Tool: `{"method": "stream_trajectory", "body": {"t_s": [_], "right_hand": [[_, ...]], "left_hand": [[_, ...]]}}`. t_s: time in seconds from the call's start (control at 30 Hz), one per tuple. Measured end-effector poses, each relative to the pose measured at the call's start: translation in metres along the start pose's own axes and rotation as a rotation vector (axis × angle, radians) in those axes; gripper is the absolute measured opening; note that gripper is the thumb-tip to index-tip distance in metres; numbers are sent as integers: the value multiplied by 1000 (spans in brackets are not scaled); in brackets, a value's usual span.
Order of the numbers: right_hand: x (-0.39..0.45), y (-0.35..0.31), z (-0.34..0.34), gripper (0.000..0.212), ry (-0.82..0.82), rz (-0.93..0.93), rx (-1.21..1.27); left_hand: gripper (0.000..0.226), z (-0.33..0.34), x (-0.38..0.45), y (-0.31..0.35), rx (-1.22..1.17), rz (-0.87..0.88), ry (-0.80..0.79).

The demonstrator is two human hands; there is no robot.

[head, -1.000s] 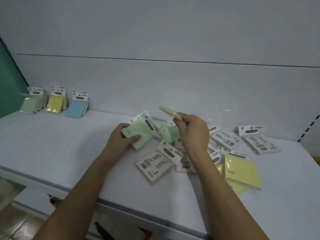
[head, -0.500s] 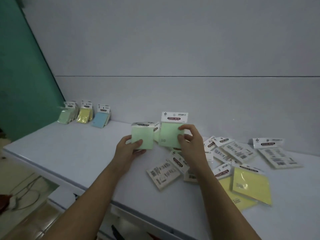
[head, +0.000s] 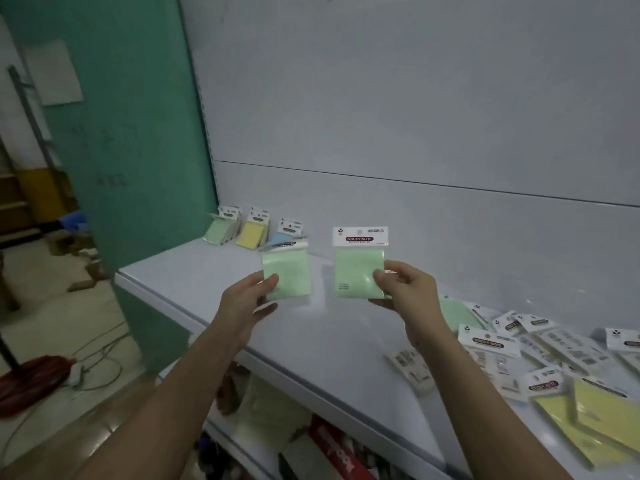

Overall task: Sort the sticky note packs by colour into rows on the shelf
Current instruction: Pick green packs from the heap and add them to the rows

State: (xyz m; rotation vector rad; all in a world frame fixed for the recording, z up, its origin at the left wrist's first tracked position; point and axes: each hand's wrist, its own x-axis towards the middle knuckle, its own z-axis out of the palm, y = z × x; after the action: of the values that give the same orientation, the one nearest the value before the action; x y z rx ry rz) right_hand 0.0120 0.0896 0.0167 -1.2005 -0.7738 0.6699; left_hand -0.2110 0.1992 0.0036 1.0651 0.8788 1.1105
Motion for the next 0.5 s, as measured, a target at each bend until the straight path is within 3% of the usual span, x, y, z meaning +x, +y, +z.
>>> {"method": "stream_trajectory", "body": {"t_s": [0.13,0.5], "right_hand": [[-8,8,71,23,-12,8,-72],[-31,30,256,23,-58,59,-96]], "left_hand": [[27,-70,9,22,17,28,14],[13,-245,44,73,-41,39,84]]}}
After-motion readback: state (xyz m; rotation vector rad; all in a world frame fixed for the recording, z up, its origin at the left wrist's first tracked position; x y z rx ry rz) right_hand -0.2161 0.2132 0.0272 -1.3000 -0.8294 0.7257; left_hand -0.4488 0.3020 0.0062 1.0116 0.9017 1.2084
